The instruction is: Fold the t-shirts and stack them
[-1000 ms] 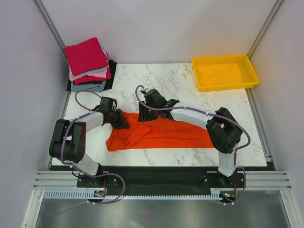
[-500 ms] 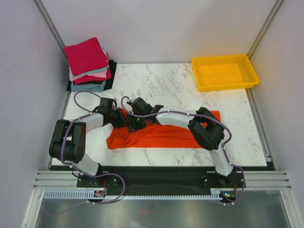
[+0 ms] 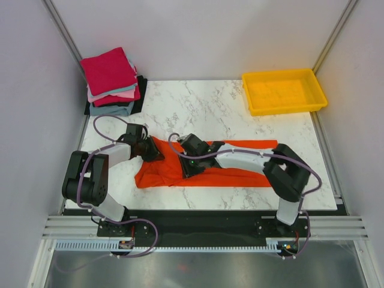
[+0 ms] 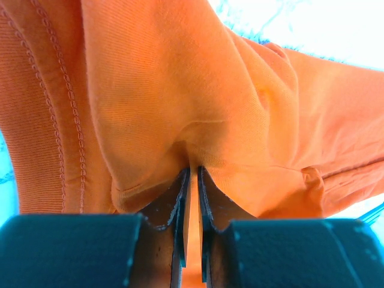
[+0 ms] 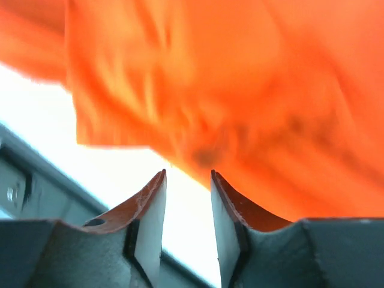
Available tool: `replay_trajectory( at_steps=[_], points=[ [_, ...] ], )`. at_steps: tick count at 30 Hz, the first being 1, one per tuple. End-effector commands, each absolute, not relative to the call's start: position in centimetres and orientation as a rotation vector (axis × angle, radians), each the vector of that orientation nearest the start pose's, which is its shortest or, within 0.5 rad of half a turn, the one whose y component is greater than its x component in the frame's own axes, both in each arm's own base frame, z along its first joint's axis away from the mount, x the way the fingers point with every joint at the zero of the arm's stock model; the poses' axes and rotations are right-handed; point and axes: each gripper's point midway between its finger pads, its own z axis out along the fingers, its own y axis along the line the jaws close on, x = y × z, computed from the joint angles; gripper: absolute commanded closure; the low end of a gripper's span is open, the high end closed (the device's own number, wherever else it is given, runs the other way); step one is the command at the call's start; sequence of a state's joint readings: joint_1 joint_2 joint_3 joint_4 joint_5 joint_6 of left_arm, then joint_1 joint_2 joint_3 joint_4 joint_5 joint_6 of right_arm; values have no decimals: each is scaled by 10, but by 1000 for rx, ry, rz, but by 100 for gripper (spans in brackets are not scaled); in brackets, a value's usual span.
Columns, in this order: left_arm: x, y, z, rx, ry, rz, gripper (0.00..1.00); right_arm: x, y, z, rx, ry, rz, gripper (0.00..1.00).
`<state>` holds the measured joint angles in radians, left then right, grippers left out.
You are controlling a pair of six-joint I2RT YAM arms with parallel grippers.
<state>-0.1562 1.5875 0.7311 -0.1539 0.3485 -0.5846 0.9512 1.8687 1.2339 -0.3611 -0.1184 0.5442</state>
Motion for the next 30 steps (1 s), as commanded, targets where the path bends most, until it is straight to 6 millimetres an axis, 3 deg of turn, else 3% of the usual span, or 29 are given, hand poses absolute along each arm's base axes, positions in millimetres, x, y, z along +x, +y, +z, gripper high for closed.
replay_trajectory(
  at_steps=[1, 2, 5, 9, 10, 12, 13, 14, 15, 16, 17, 19, 22, 23, 25, 26, 30],
  points=[
    [310, -124, 13, -468, 2614, -672, 84, 192, 343, 99, -546, 2585, 610, 56],
    [311, -124, 14, -466, 2609, -673, 84, 183, 334, 99, -542, 2596, 611, 53],
    [312, -124, 13, -466, 2608, -673, 84, 172, 327, 126, -503, 2555, 677, 50],
    [312, -124, 12, -466, 2609, -669, 84, 196, 332, 147, -463, 2454, 634, 47],
    [312, -124, 12, -465, 2610, -666, 84, 203, 338, 137, -476, 2463, 599, 47],
    [312, -123, 12, -462, 2612, -662, 85, 220, 359, 147, -512, 2420, 601, 48],
    [312, -123, 13, -461, 2612, -664, 85, 228, 369, 130, -540, 2442, 558, 48],
    [312, -123, 13, -462, 2615, -659, 85, 243, 382, 140, -532, 2407, 564, 49],
    [312, -123, 15, -455, 2612, -663, 85, 251, 387, 136, -546, 2405, 546, 50],
    [312, -123, 16, -454, 2614, -662, 85, 263, 390, 115, -546, 2443, 513, 51],
    [313, -123, 18, -448, 2608, -659, 85, 273, 397, 115, -540, 2439, 522, 52],
    [313, -122, 22, -439, 2606, -650, 85, 288, 392, 90, -537, 2485, 483, 54],
    [316, -120, 27, -426, 2604, -633, 85, 284, 380, 65, -533, 2535, 448, 56],
    [316, -120, 28, -425, 2604, -631, 85, 268, 369, 45, -551, 2591, 443, 56],
    [317, -119, 27, -425, 2607, -621, 86, 254, 365, 41, -539, 2596, 516, 56],
    [319, -118, 28, -426, 2604, -619, 86, 238, 349, 24, -527, 2649, 488, 56],
    [322, -116, 32, -427, 2588, -598, 86, 227, 333, 36, -487, 2628, 501, 54]
  ],
)
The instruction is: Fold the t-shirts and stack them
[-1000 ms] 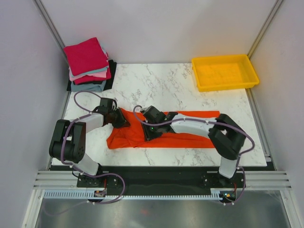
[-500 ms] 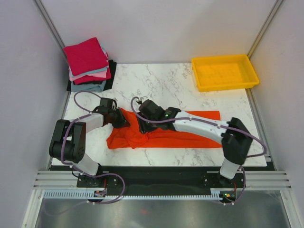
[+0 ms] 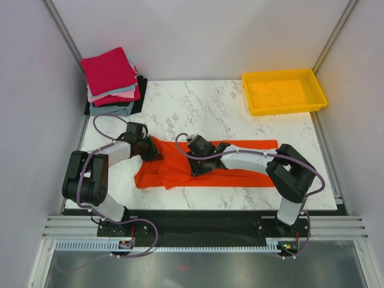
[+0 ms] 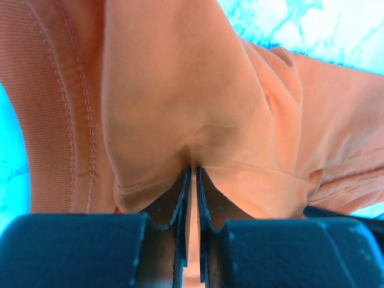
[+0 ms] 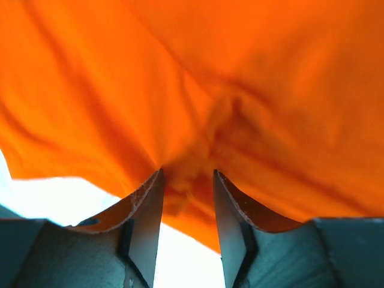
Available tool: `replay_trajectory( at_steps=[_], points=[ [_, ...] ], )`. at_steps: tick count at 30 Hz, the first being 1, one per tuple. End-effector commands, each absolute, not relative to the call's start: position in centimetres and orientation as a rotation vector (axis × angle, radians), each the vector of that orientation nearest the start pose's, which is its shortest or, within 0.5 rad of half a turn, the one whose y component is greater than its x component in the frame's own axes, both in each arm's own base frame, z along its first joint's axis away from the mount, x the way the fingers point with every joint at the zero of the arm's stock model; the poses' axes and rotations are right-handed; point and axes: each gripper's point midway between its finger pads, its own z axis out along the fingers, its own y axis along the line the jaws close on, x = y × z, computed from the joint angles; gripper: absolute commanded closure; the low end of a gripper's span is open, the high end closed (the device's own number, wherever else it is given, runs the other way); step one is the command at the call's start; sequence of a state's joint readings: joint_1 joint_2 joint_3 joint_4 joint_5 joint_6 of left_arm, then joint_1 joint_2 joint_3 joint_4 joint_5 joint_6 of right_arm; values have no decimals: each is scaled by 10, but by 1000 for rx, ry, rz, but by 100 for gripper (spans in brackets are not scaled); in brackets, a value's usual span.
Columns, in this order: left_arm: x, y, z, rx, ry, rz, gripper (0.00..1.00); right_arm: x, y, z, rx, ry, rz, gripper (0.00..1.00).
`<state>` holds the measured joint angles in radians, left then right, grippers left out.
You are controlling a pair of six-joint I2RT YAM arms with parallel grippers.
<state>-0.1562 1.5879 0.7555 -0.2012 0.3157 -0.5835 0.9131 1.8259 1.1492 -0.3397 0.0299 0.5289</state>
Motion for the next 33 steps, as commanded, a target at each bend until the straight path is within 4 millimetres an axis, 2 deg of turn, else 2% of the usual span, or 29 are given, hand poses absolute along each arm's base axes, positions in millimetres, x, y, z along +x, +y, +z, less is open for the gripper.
replay_trajectory(
  at_steps=[1, 4, 5, 6, 8, 9, 10, 12, 13, 14, 15, 16, 17, 19, 20, 22, 23, 28, 31, 32, 33],
  points=[
    [323, -115, 34, -426, 2581, -593, 88, 231, 330, 51, -476, 2598, 499, 53],
    [332, -115, 55, -413, 2538, -580, 88, 252, 331, 90, -467, 2514, 482, 46],
    [333, -117, 69, -400, 2524, -575, 87, 262, 339, 110, -465, 2472, 504, 42],
    [335, -117, 77, -384, 2513, -563, 87, 268, 339, 120, -475, 2453, 496, 41],
    [335, -115, 92, -365, 2491, -520, 80, 282, 330, 138, -451, 2432, 453, 38],
    [332, -117, 105, -342, 2478, -512, 76, 287, 323, 140, -439, 2425, 428, 38],
    [330, -117, 111, -337, 2466, -493, 59, 298, 307, 145, -404, 2415, 398, 37],
    [320, -127, 121, -286, 2462, -489, 49, 302, 283, 133, -384, 2451, 371, 37],
    [316, -132, 121, -267, 2468, -487, 45, 312, 261, 131, -358, 2456, 348, 37],
    [306, -144, 117, -224, 2487, -484, 45, 308, 245, 116, -361, 2494, 322, 35],
    [301, -151, 115, -215, 2499, -490, 45, 310, 232, 111, -345, 2505, 291, 35],
    [295, -157, 109, -208, 2518, -487, 45, 315, 211, 104, -306, 2529, 242, 34],
    [285, -165, 98, -186, 2551, -482, 46, 311, 196, 91, -302, 2561, 202, 34],
    [281, -172, 84, -210, 2575, -483, 48, 315, 172, 78, -245, 2598, 143, 34],
    [274, -174, 72, -223, 2602, -480, 48, 311, 163, 67, -235, 2626, 118, 34],
    [275, -180, 62, -231, 2615, -512, 51, 309, 149, 50, -198, 2674, 75, 34],
    [272, -182, 50, -236, 2647, -510, 51, 306, 146, 42, -175, 2697, 66, 34],
    [275, -194, 28, -253, 2691, -543, 53, 285, 147, 1, -133, 2840, 79, 33],
    [285, -195, 15, -245, 2714, -511, 54, 258, 156, -20, -133, 2928, 198, 34],
    [294, -196, 17, -237, 2705, -511, 54, 253, 159, -23, -132, 2939, 227, 34],
    [297, -197, 9, -235, 2726, -501, 54, 247, 162, -24, -127, 2947, 256, 34]
  ],
)
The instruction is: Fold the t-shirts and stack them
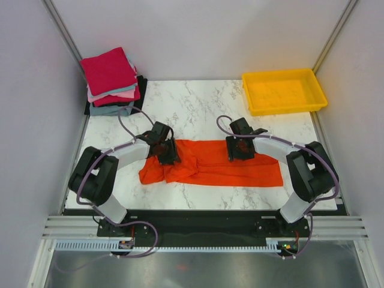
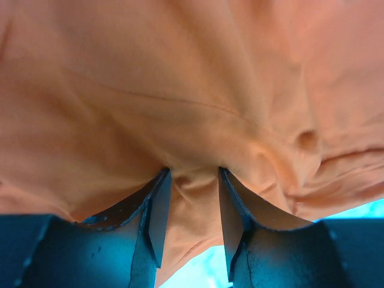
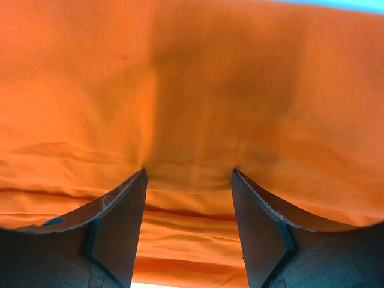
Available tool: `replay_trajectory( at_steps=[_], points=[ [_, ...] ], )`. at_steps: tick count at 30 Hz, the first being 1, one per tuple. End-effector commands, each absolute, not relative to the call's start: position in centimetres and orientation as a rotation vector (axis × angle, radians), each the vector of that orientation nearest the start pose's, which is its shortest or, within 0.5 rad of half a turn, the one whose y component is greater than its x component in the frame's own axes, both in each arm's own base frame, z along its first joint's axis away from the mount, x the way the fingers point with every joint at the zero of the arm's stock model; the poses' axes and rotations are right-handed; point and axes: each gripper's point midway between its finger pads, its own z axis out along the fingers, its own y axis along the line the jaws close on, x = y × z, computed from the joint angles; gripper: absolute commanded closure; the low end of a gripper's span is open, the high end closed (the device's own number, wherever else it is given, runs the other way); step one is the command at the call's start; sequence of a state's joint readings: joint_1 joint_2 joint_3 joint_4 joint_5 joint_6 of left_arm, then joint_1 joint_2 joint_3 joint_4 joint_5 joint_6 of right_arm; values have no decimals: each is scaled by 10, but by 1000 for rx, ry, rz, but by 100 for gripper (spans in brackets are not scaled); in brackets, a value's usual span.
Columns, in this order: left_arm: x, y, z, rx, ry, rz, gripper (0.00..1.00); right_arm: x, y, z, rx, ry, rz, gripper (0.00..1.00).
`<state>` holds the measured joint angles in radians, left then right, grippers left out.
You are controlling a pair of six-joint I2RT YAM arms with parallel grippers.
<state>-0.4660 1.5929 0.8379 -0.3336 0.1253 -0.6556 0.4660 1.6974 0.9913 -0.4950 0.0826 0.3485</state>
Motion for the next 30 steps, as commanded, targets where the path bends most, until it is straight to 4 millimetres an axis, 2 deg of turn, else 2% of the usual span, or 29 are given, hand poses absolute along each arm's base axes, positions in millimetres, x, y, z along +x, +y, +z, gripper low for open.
replay_trajectory(
  at_steps=[1, 2, 3, 4, 6, 7, 9, 10, 12, 13, 14, 15, 16, 17, 18, 19, 21, 23, 24, 26, 27, 29, 30],
  points=[
    [302, -197, 9, -235, 2725, -498, 54, 243, 166, -25, -130, 2943, 281, 34],
    [314, -199, 14, -230, 2705, -501, 55, 231, 168, -29, -132, 2968, 312, 34],
    [319, -199, 13, -210, 2700, -486, 55, 227, 174, -26, -134, 2961, 349, 34],
    [325, -196, 6, -212, 2707, -450, 55, 219, 184, -26, -133, 2962, 390, 35],
    [352, -199, 13, -180, 2671, -447, 55, 209, 208, -17, -152, 2960, 505, 34],
    [370, -203, 11, -173, 2674, -428, 55, 202, 234, -9, -186, 2942, 574, 35],
    [394, -204, 12, -117, 2669, -412, 55, 193, 272, 8, -246, 2908, 701, 34],
    [416, -214, 12, -83, 2674, -417, 55, 181, 303, 24, -349, 2867, 767, 34],
    [437, -225, 9, 17, 2679, -429, 55, 170, 333, 37, -370, 2851, 829, 33],
    [459, -242, 31, 67, 2629, -499, 56, 163, 356, 53, -429, 2811, 881, 32],
    [465, -247, 11, 124, 2657, -498, 55, 161, 365, 59, -447, 2797, 900, 32],
    [474, -253, 14, 154, 2644, -525, 56, 161, 372, 62, -436, 2795, 915, 32],
    [492, -270, 38, 203, 2578, -599, 55, 164, 381, 72, -442, 2768, 935, 32],
    [494, -273, 24, 250, 2603, -604, 55, 168, 382, 75, -438, 2759, 929, 32],
    [499, -277, 28, 272, 2591, -620, 54, 170, 379, 74, -458, 2761, 892, 32],
    [512, -283, 45, 290, 2542, -633, 53, 182, 381, 82, -452, 2728, 855, 31],
    [518, -285, 54, 338, 2515, -639, 48, 186, 372, 80, -506, 2744, 768, 31],
    [526, -293, 78, 395, 2443, -668, 42, 194, 374, 93, -547, 2716, 749, 29],
    [528, -296, 89, 413, 2418, -684, 36, 193, 371, 96, -563, 2727, 726, 29],
    [537, -300, 121, 429, 2343, -699, 32, 209, 372, 121, -583, 2652, 720, 28],
    [537, -300, 141, 432, 2311, -704, 27, 219, 366, 129, -561, 2639, 702, 28],
    [542, -296, 179, 415, 2240, -712, 21, 241, 361, 159, -512, 2557, 714, 28],
    [542, -292, 194, 397, 2219, -710, 15, 258, 349, 168, -451, 2535, 706, 28]
  ],
)
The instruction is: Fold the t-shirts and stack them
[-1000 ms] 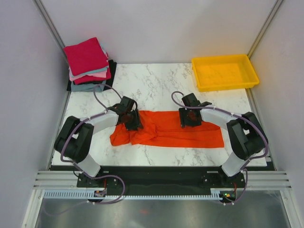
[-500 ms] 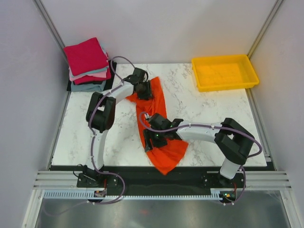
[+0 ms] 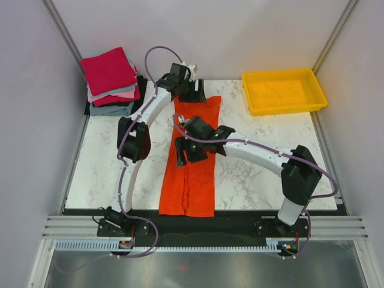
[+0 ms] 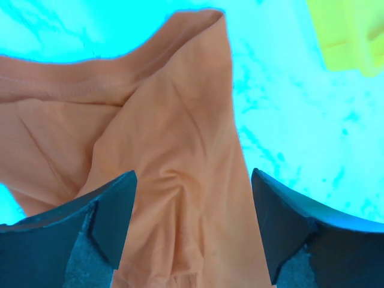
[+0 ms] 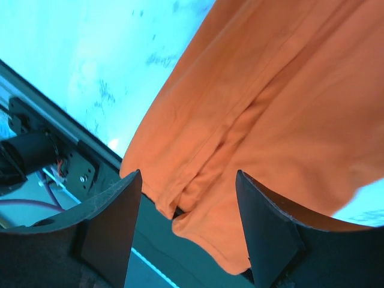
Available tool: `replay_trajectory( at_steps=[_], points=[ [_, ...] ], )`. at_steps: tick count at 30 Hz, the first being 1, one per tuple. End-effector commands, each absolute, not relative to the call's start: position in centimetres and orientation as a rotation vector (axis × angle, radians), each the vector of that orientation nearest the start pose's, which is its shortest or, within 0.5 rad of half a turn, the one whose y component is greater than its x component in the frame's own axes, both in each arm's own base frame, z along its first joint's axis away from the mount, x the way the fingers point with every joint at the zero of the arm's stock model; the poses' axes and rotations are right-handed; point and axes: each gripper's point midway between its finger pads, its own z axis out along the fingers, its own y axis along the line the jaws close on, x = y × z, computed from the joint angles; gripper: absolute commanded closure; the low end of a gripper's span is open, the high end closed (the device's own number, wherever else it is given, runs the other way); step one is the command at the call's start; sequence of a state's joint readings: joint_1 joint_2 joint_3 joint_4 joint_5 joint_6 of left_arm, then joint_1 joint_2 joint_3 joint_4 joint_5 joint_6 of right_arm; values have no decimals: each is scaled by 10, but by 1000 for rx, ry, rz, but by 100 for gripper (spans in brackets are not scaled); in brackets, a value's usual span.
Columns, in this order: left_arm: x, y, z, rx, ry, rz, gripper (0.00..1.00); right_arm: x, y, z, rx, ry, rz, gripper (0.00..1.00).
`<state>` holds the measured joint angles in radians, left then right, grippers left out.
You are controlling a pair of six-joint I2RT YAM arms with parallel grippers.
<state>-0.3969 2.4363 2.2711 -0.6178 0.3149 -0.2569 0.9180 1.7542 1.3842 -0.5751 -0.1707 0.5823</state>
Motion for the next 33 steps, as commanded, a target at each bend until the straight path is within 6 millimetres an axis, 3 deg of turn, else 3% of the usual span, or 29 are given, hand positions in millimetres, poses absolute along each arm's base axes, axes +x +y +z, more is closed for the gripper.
replay_trajectory(
  at_steps=[1, 3, 5, 6, 7, 8, 9, 10, 11, 12, 13, 14, 15, 16, 17, 18, 19, 20, 21, 22, 23, 24, 25, 26, 28, 30, 31, 33],
  points=[
    [543, -280, 225, 367, 2168, -702, 13, 269, 342, 177, -422, 2510, 703, 28],
    [541, -263, 254, 294, 2142, -705, 10, 288, 331, 191, -369, 2457, 712, 28],
    [533, -231, 287, 178, 2120, -679, 8, 314, 314, 189, -304, 2446, 684, 27],
    [528, -220, 297, 139, 2113, -660, 7, 330, 305, 188, -269, 2439, 673, 26],
    [523, -205, 283, 88, 2154, -613, 7, 342, 304, 192, -257, 2426, 666, 26],
    [507, -196, 310, 80, 2111, -605, 7, 353, 303, 176, -254, 2457, 638, 26],
    [498, -192, 311, 77, 2115, -591, 7, 369, 304, 184, -245, 2434, 660, 26],
    [485, -188, 294, 86, 2163, -580, 7, 379, 306, 182, -244, 2431, 658, 25],
    [468, -184, 308, 88, 2139, -584, 9, 391, 311, 160, -260, 2467, 628, 26],
    [452, -182, 285, 87, 2200, -591, 9, 407, 318, 173, -265, 2427, 635, 25],
    [440, -180, 279, 93, 2219, -597, 11, 420, 317, 167, -252, 2426, 583, 25],
    [430, -178, 274, 95, 2227, -605, 12, 432, 319, 136, -245, 2479, 516, 25],
    [411, -174, 290, 100, 2189, -617, 15, 438, 318, 127, -235, 2510, 487, 25],
    [392, -170, 258, 84, 2261, -617, 15, 452, 332, 141, -244, 2470, 540, 25],
    [381, -167, 259, 86, 2236, -625, 15, 458, 339, 112, -245, 2522, 546, 25],
    [355, -161, 247, 86, 2249, -627, 15, 467, 350, 119, -245, 2496, 594, 25],
    [343, -158, 246, 80, 2238, -633, 14, 470, 358, 112, -250, 2500, 622, 25],
    [331, -156, 241, 83, 2237, -644, 13, 474, 363, 89, -249, 2528, 630, 25],
    [308, -157, 235, 109, 2230, -693, 13, 486, 370, 94, -240, 2491, 645, 24],
    [297, -158, 231, 128, 2231, -718, 13, 490, 373, 71, -238, 2516, 635, 24],
    [286, -159, 226, 137, 2238, -740, 13, 497, 373, 65, -229, 2509, 615, 24],
    [271, -160, 212, 151, 2264, -779, 13, 510, 376, 72, -216, 2472, 621, 23],
    [260, -159, 218, 163, 2233, -795, 13, 515, 375, 48, -197, 2499, 607, 24],
    [250, -157, 209, 156, 2251, -796, 13, 526, 374, 50, -175, 2472, 624, 23],
    [238, -154, 214, 156, 2211, -805, 13, 535, 374, 35, -149, 2472, 649, 23],
    [230, -154, 207, 153, 2220, -820, 13, 541, 383, 14, -117, 2463, 728, 22],
    [226, -155, 207, 159, 2214, -833, 13, 540, 389, -6, -110, 2479, 763, 22],
    [217, -157, 203, 184, 2210, -865, 13, 546, 408, -4, -110, 2424, 896, 20]
  ],
)
